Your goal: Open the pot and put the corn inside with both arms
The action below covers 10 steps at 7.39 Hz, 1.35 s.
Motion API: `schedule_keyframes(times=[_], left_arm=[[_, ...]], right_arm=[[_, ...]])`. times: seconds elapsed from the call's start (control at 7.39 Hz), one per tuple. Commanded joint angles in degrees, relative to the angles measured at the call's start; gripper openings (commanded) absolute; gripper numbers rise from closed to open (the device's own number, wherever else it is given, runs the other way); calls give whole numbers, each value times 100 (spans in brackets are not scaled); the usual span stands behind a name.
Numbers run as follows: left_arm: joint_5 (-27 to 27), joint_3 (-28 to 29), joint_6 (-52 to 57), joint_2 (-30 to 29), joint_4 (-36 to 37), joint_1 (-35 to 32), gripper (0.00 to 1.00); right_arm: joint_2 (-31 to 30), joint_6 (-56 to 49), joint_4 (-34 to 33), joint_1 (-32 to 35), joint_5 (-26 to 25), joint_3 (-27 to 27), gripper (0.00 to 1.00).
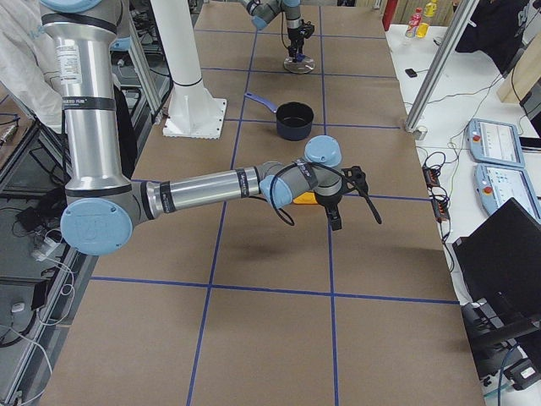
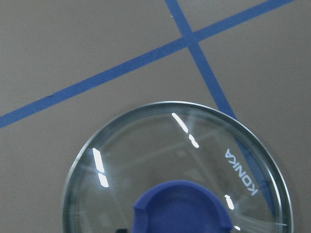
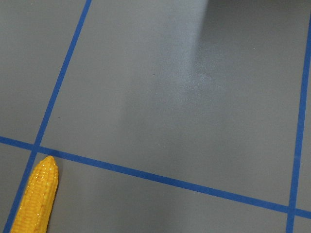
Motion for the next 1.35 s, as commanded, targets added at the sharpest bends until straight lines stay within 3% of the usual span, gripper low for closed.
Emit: schedule_keyframes(times=[0.0,0.27,0.41,0.68,0.95,1.22], left_arm=[[-1075,-43,114,-39,152,-801,99],[-1824,-43,1739,-39,772,-1970,99],[-2080,-43,2828,-57,1465,-2655,99],[-2083,9,3908,-92,2444,-3799,99],[-2074,481,4908,-14,2413,-4600,99],[-2204,896,4958,83,2342,-4884,99]], right_arm=[[9,9,6,-55,54,9,100],[0,322,208,-476,212,52,100],[0,795,382,-843,-136,53,100],[70,2436,927,-1643,-926,44,100],[149,3039,955,-2303,-1744,26,100],[281,3374,947,-2795,-2175,-26,100]])
